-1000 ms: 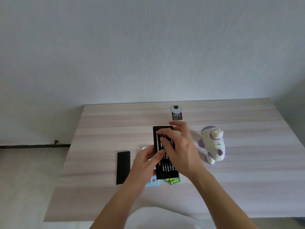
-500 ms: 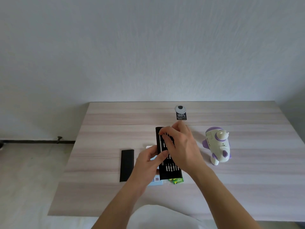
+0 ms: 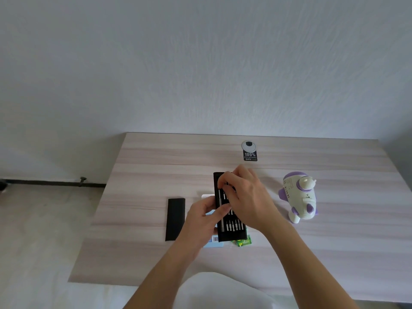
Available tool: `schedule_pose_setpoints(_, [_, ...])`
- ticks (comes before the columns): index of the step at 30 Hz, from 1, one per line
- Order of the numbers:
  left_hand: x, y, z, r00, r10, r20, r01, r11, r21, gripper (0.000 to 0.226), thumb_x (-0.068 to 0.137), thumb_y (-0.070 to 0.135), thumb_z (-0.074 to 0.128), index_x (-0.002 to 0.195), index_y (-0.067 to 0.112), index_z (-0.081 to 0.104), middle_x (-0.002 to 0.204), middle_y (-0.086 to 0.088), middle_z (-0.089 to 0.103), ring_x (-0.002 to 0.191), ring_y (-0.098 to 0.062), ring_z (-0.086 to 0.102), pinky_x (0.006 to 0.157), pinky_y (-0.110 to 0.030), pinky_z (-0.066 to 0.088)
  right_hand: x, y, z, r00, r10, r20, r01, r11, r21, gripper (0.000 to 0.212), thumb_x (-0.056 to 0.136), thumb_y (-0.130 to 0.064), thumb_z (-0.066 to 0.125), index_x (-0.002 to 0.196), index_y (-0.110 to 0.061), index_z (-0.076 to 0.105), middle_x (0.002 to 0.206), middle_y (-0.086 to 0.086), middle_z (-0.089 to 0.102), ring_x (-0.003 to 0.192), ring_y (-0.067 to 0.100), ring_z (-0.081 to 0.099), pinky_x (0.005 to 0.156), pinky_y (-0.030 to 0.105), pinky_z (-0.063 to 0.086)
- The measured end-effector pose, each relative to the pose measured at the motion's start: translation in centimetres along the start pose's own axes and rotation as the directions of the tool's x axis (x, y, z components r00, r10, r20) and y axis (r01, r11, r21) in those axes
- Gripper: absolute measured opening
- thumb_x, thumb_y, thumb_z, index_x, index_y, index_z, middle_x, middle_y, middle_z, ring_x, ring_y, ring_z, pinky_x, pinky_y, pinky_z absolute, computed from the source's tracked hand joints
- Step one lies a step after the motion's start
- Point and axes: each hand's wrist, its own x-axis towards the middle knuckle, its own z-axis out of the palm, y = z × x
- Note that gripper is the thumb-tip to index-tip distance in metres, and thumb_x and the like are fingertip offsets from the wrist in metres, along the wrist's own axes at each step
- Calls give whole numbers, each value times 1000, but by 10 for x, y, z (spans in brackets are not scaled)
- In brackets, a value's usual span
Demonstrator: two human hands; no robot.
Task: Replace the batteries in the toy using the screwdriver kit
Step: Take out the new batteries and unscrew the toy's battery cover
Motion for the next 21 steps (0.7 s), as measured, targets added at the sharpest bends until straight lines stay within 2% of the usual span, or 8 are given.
schedule_pose_setpoints(2, [-1,-2,-1,1000,-16,-13,16,999,-32,15,97,15,62,108,10,71,104,-12,75,92,-22,75,69,-34,61,-1,0,2,1000,21,3,-21,998,66,15,96,-17,53,98,-25,66,92,-4,49,90,17,48,73,30,46])
schedule_pose_setpoints(4, [0,-5,-1,998,-36,-45,32,996,-89,17,97,13,61,113,12,68,105,-8,76,96,-22,74,75,-41,62,-4,2,1,989,127,-78,-107,970,217,12,95,-20,59,102,-28,64,99,-6,50,94,12,53,78,26,48])
schedule_pose_setpoints(7, [3,-4,-2,995,-49,-85,31,979,-203,22,98,12,59,119,11,64,105,-9,76,99,-25,74,80,-47,61,-11,3,-2,942,331,-56,-295,894,337,29,90,-35,66,116,-31,55,101,-6,52,87,3,56,71,18,47])
schedule_pose_setpoints(11, [10,0,0,994,-86,-73,55,937,-344,23,101,15,54,121,12,66,111,-13,74,104,-28,72,80,-47,60,-16,-5,-1,894,420,156,-445,787,428,30,88,-37,69,115,-31,59,80,-6,61,67,9,66,61,34,58])
schedule_pose_setpoints(13, [12,2,3,991,-120,-66,82,906,-416,25,103,20,50,121,13,67,114,-14,74,107,-29,70,84,-49,59,-18,-8,1,889,433,146,-449,766,461,22,87,-32,71,107,-29,64,74,-6,62,66,14,68,63,42,60])
schedule_pose_setpoints(16, [17,5,10,985,-153,-84,96,876,-474,29,103,26,50,121,12,68,114,-15,73,104,-28,70,92,-51,56,-18,-11,-1,899,429,84,-421,795,437,16,86,-28,72,100,-28,64,71,-3,62,64,15,67,63,41,59])
schedule_pose_setpoints(18, [19,8,15,982,-164,-91,95,851,-516,30,103,29,53,124,12,65,113,-11,74,97,-23,71,78,-43,58,-18,-14,-4,910,413,22,-391,842,371,14,86,-27,71,96,-28,62,66,-3,62,61,11,64,58,31,55])
schedule_pose_setpoints(21, [21,13,22,978,-205,-38,143,792,-594,42,101,38,53,131,10,60,114,-11,71,86,-21,69,56,-31,52,-21,-22,-9,927,375,-28,-356,898,260,16,84,-27,69,94,-34,57,61,-14,60,61,1,60,50,18,44])
